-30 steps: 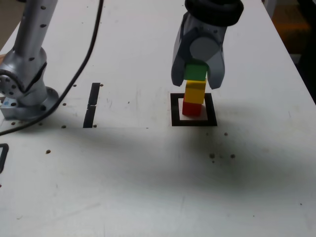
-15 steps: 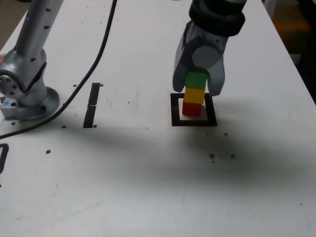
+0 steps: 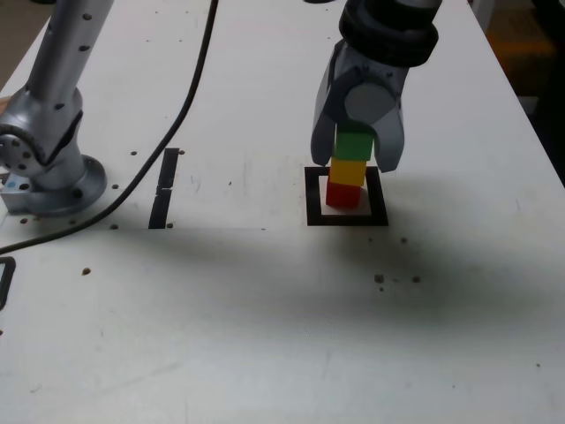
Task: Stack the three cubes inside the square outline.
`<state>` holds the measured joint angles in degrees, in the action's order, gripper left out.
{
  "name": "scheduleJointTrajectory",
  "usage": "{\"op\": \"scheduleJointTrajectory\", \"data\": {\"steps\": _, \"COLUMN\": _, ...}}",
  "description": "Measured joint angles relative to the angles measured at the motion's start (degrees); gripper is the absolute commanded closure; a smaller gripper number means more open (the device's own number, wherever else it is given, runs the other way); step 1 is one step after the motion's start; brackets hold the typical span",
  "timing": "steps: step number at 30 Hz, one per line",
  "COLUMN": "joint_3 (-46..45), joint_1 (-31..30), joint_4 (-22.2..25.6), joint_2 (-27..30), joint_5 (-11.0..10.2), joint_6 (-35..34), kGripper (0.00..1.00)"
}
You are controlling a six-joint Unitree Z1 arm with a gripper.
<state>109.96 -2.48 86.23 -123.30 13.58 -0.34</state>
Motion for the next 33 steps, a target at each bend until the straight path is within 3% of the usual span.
{"op": "scheduleJointTrajectory", "data": {"steps": 10, "joint_3": 0.1, "joint_1": 0.0, "joint_4": -0.4, "joint_2": 0.6, "joint_5": -2.1, "joint_6": 0.0, "kGripper": 0.31}}
{"op": "scheduleJointTrajectory", "data": {"steps": 22, "joint_3": -0.4, "joint_1": 0.0, "joint_4": 1.2, "joint_2": 10.6, "joint_5": -6.4, "joint_6": -0.3, "kGripper": 0.31}}
{"op": "scheduleJointTrajectory", "data": {"steps": 26, "joint_3": -3.5, "joint_1": 0.2, "joint_4": 1.8, "joint_2": 14.8, "joint_5": -7.6, "joint_6": -1.2, "kGripper": 0.31}}
{"op": "scheduleJointTrajectory", "data": {"steps": 33, "joint_3": -17.8, "joint_1": 1.7, "joint_4": 0.6, "joint_2": 24.4, "joint_5": -8.5, "joint_6": -3.6, "kGripper": 0.31}}
